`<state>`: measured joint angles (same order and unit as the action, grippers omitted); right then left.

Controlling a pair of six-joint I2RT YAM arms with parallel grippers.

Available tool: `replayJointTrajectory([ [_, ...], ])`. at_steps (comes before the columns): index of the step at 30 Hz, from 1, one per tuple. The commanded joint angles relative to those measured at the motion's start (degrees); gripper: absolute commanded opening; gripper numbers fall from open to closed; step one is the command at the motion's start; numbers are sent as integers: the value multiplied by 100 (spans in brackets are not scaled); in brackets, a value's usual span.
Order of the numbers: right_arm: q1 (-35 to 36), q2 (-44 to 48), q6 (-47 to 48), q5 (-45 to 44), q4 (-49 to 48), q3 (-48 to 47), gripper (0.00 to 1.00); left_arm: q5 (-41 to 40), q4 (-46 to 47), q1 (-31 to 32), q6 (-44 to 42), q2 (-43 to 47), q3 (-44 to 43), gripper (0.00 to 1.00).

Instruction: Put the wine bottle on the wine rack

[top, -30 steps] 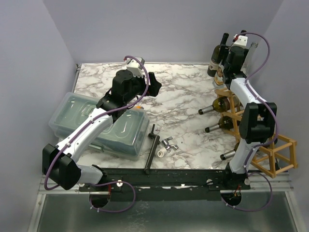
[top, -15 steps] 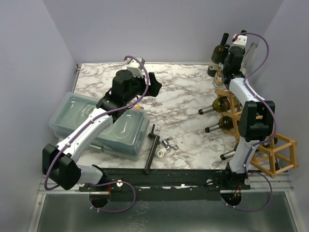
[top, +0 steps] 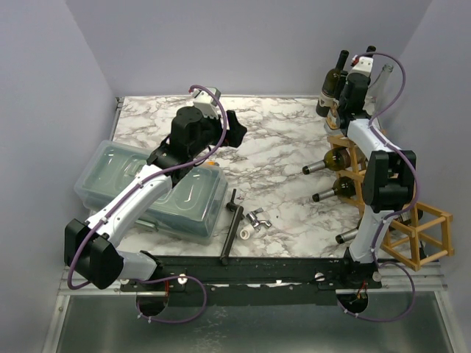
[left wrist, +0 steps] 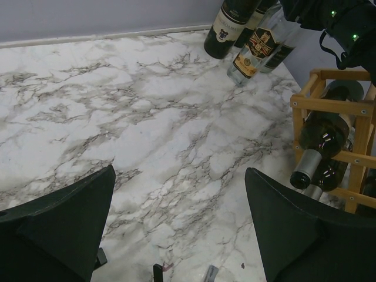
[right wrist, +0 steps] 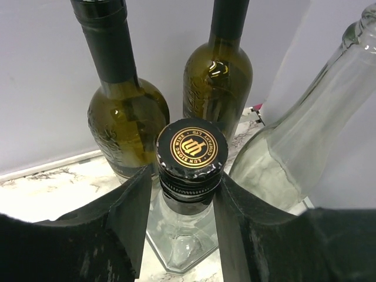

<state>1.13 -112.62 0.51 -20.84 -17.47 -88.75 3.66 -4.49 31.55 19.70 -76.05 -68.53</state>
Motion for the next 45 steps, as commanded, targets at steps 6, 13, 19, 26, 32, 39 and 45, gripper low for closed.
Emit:
replayJointTrajectory([
  [6, -25, -103, 218, 238, 62, -88, 24, 191, 142, -17, 69, 105, 43, 93],
  [13, -25, 304, 324, 582, 120, 55, 12, 230, 133, -17, 95, 117, 26, 93],
  [19, -25, 748, 97, 880, 111, 76, 0, 223, 106, -17, 95, 136, 5, 93],
  [26, -17, 1137, -452, 1325, 128, 5, 1, 222, 98, -18, 99, 152, 7, 93],
  [32, -16, 1584, -626, 1829, 3, 270, 1, 205, 98, -18, 97, 174, 6, 93],
  [39, -16, 2287, -1025, 2928, -455, 763, 1, 214, 98, -17, 104, 189, 6, 93],
  [45, -14, 3224, -1317, 4076, -836, 985, 0, 214, 63, -17, 95, 261, -20, 93],
])
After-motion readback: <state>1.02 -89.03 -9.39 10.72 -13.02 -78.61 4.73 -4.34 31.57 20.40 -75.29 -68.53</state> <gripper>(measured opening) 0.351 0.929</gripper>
